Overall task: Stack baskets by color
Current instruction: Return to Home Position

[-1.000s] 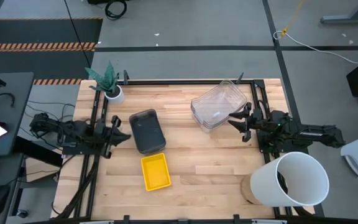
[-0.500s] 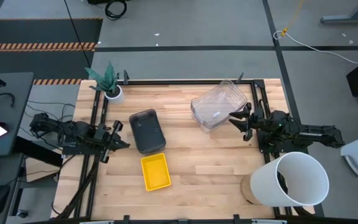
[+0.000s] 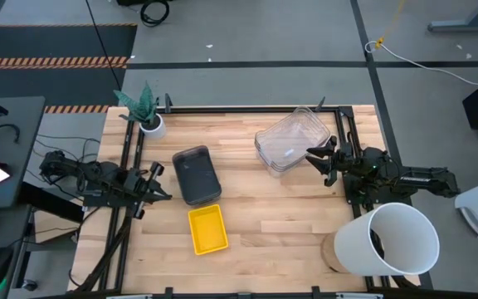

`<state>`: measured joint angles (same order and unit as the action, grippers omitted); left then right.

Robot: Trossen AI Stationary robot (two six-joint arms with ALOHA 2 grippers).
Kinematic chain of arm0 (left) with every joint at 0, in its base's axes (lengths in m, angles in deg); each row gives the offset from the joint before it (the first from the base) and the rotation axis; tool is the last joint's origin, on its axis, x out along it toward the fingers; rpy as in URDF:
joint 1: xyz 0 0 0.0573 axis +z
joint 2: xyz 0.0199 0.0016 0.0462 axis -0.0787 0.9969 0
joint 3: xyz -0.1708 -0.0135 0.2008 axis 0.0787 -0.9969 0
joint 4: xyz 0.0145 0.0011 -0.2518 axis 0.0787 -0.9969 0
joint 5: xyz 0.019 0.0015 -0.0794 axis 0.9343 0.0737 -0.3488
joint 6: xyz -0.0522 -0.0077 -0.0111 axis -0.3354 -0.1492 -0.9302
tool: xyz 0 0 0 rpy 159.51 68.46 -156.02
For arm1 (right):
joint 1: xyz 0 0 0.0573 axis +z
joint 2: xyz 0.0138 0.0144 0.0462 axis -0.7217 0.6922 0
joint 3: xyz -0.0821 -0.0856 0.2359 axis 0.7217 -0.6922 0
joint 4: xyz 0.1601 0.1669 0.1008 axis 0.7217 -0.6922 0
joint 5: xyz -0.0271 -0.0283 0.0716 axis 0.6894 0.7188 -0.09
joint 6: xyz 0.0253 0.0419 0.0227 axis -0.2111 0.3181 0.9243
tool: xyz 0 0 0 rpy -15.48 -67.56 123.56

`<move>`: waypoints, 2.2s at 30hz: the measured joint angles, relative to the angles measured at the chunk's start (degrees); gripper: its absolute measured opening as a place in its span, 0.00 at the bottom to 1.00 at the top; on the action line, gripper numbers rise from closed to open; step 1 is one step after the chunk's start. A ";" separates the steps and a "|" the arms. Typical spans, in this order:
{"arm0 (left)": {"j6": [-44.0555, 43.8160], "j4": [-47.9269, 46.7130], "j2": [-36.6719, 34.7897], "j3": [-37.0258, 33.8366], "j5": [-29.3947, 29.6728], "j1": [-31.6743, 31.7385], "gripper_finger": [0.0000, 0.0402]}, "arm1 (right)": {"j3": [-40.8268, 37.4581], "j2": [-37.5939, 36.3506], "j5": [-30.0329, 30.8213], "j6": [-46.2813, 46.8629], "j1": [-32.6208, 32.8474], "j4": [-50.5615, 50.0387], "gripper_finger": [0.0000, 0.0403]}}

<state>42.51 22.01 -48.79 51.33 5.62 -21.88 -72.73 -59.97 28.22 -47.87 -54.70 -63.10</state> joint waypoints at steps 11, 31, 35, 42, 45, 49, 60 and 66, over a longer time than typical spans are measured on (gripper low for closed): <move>-0.70 -3.06 0.00 -0.02 0.00 0.00 0.02 | 0.00 0.00 -0.02 -0.07 0.00 0.00 0.40; -22.70 -4.58 0.00 -0.04 0.04 0.00 0.06 | 0.00 0.02 -0.04 -0.07 0.01 -0.02 0.40; -22.69 -4.59 0.01 -0.04 0.04 0.00 0.06 | 0.00 0.02 -0.06 -0.07 -0.01 -0.02 0.40; -22.70 -4.58 0.00 -0.04 0.04 0.00 0.09 | 0.00 0.02 -0.04 -0.07 0.00 -0.02 0.40; -22.70 -4.58 0.00 -0.04 0.04 0.00 0.09 | 0.00 0.02 -0.06 -0.07 0.01 -0.02 0.40; -22.68 -4.58 0.01 -0.04 0.06 0.00 0.07 | 0.00 0.02 -0.04 -0.07 0.00 -0.02 0.40; -22.65 -4.57 0.00 -0.04 0.07 0.00 0.09 | 0.00 0.02 -0.06 -0.07 0.01 -0.03 0.40; -22.66 -4.59 0.00 -0.04 0.07 0.00 0.07 | 0.00 0.02 -0.04 -0.07 0.00 -0.04 0.40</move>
<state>19.85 17.42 -48.79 51.29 5.68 -21.88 -72.73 -59.95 28.18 -47.94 -54.70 -63.14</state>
